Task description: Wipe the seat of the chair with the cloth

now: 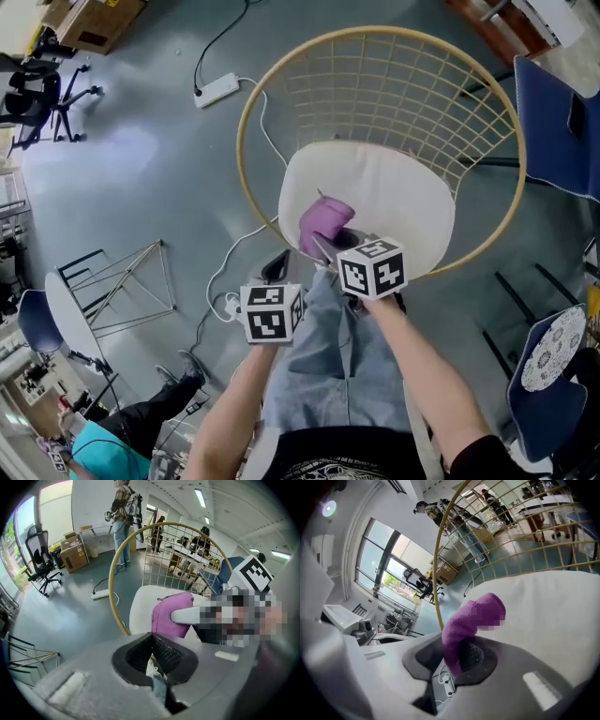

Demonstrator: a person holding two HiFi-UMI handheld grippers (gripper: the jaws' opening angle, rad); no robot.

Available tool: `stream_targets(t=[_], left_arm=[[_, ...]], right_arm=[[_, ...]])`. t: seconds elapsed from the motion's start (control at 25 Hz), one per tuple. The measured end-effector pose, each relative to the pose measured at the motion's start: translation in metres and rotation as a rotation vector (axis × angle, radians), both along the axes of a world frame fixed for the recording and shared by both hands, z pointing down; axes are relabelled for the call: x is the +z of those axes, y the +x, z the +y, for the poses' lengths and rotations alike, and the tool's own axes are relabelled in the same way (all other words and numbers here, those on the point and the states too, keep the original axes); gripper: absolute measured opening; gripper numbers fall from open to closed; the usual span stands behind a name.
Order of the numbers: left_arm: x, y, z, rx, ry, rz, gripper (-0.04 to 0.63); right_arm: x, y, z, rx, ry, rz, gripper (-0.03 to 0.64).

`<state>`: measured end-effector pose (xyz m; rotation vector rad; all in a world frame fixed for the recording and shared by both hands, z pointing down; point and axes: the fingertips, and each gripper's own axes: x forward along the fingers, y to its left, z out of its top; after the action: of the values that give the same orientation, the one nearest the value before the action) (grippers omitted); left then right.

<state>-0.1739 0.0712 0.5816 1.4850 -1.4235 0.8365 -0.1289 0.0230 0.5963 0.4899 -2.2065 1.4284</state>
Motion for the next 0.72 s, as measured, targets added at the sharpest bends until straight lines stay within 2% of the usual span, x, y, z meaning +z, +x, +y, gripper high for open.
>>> stream_targets(t=[0.2,0.4,0.72], left_arm=[[-0.022,0.000,0.010,-0.056,0.007,0.016,-0.005],[-0.005,-0.028,0.025,-0.082,0.010,0.014,-0.005],[0.004,-0.028,0.038,-0.065,0.013,0.028,-0.005]], right_arm=[[-0.012,-0.028,0.006,-0.031,-0.019,-0.048,0.060],[0.020,-0.069,0.014,-0.025,-0.036,-0.041,0.060],[0.030,-0.061,0.031,-0.010,-0.032,-0.011,0.060]])
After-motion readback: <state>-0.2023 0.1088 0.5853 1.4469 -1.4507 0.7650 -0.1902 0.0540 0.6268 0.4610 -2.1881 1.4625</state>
